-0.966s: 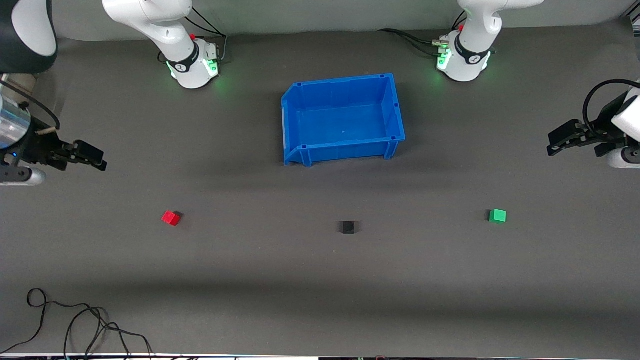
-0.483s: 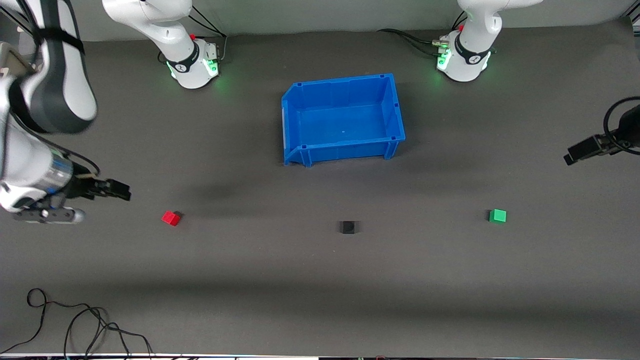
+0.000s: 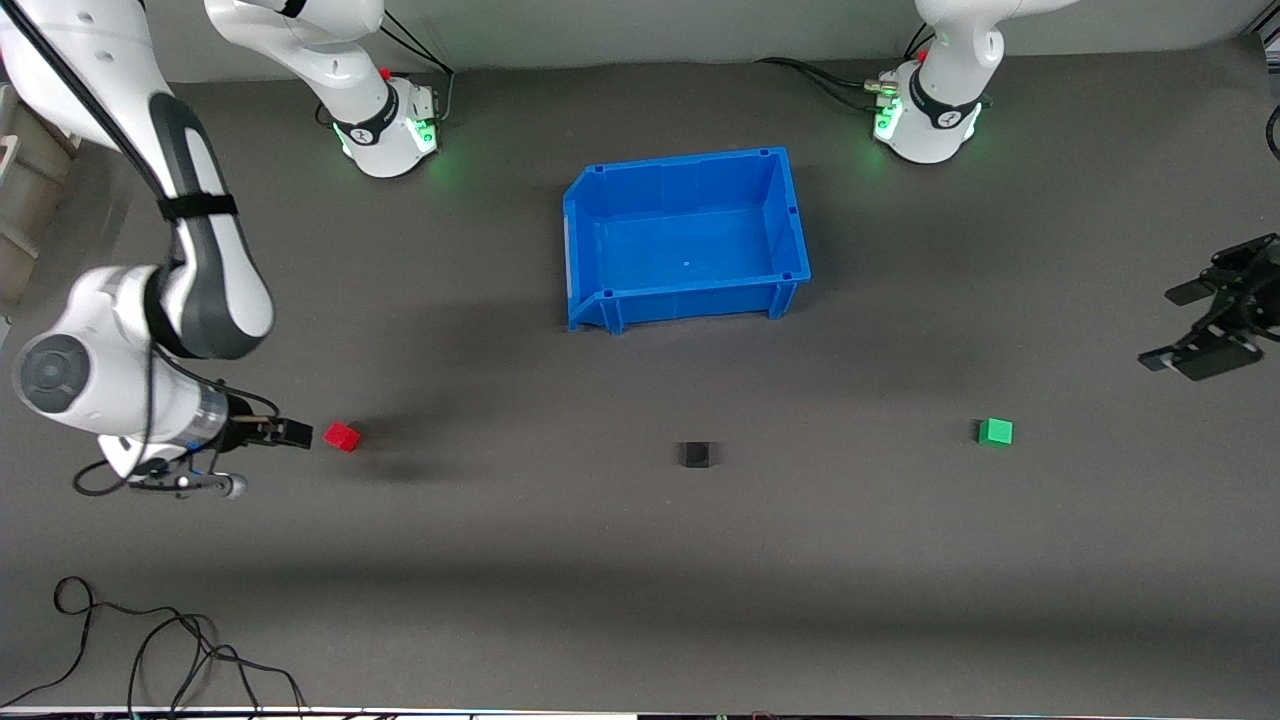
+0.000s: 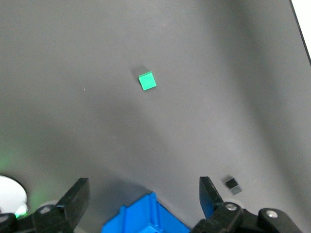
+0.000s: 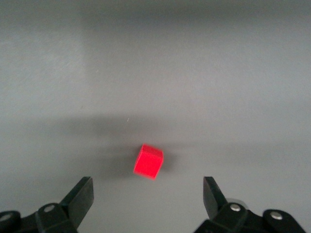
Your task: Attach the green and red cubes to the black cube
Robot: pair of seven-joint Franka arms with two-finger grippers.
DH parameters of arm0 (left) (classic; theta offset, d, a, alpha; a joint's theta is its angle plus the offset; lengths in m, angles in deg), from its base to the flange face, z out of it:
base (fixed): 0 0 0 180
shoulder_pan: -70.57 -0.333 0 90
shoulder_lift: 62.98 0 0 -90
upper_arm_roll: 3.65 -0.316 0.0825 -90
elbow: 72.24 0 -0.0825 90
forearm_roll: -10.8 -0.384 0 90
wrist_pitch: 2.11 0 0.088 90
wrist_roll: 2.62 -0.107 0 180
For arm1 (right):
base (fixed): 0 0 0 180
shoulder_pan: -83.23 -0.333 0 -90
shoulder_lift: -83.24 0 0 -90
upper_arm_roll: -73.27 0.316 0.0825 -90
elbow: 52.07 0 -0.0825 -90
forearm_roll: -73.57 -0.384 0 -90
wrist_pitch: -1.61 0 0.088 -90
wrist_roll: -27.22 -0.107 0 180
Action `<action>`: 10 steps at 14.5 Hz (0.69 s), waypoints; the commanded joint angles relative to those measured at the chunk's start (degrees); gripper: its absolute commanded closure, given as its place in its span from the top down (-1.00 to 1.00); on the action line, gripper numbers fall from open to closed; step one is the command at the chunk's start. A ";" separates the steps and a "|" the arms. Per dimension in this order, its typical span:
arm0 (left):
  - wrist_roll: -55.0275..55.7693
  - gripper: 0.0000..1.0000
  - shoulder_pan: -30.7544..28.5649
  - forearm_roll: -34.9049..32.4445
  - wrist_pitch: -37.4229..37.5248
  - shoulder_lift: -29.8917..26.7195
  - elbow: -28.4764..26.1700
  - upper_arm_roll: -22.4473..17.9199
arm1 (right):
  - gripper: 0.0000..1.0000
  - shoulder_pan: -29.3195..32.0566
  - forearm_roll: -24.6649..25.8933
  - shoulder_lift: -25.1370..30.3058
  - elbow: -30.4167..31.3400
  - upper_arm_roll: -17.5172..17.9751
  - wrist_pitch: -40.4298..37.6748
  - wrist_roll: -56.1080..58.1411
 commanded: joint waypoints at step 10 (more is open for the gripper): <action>12.71 1.00 -4.98 12.68 -17.08 9.36 -12.45 0.34 | 0.99 1.10 -10.70 -7.87 5.74 -0.01 13.27 -5.61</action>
